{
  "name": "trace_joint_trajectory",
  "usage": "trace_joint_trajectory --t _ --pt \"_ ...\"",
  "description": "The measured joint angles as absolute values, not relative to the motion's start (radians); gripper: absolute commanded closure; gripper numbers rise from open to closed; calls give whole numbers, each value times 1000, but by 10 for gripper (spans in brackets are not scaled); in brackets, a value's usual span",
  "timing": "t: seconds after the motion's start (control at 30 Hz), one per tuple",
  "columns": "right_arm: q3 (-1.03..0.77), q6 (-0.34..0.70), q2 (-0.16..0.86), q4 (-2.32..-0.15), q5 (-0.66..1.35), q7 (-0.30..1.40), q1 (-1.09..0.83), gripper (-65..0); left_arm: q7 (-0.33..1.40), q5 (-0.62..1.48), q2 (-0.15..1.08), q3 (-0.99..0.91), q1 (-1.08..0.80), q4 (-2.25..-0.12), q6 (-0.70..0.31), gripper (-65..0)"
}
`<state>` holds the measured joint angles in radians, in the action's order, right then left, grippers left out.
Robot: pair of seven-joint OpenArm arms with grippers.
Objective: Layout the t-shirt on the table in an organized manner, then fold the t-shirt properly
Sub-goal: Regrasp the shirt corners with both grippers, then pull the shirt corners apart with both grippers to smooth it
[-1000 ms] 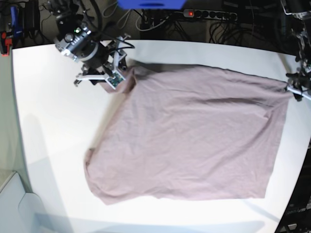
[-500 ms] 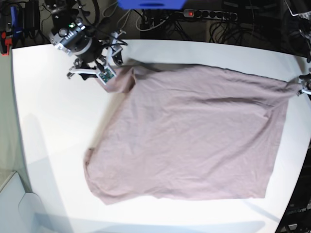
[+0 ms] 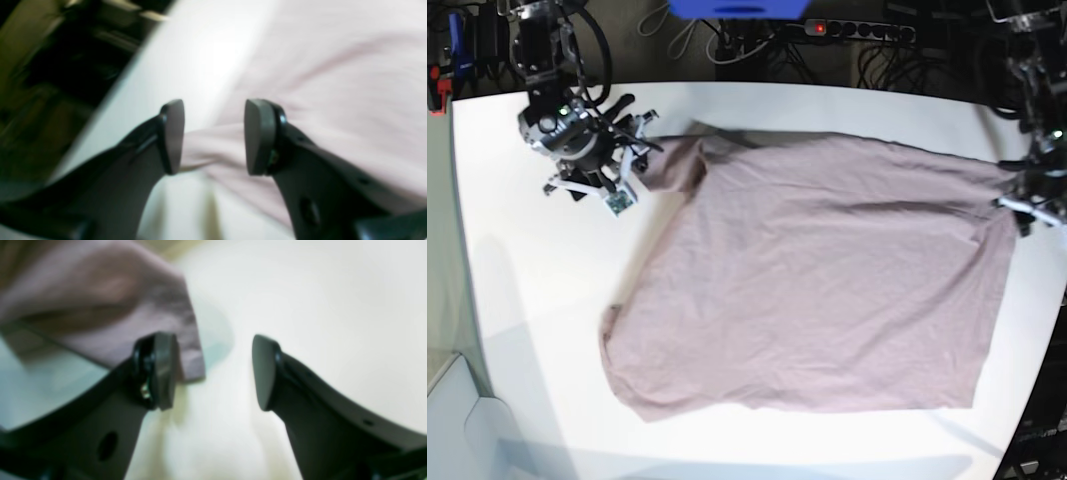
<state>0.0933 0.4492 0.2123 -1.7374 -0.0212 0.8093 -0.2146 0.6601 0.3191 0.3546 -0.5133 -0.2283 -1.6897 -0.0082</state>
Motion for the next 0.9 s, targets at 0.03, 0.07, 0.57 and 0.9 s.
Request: trace_joint_trajectory --t 0.03,0.07,0.57,0.9 --pt "96 450 211 -1727 -21 795 -215 -363 682 322 346 -487 -210 -1687 -14 -285" --pt "96 449 210 -1720 -20 788 -215 -363 691 320 338 -465 -196 -1676 -15 -285" --pt "99 449 205 -1748 -17 794 -239 -364 642 311 311 -393 -36 -1276 -10 -122" --pt "138 452 210 -1823 -26 824 -277 -365 600 321 336 -392 -8 -1203 -15 -107"
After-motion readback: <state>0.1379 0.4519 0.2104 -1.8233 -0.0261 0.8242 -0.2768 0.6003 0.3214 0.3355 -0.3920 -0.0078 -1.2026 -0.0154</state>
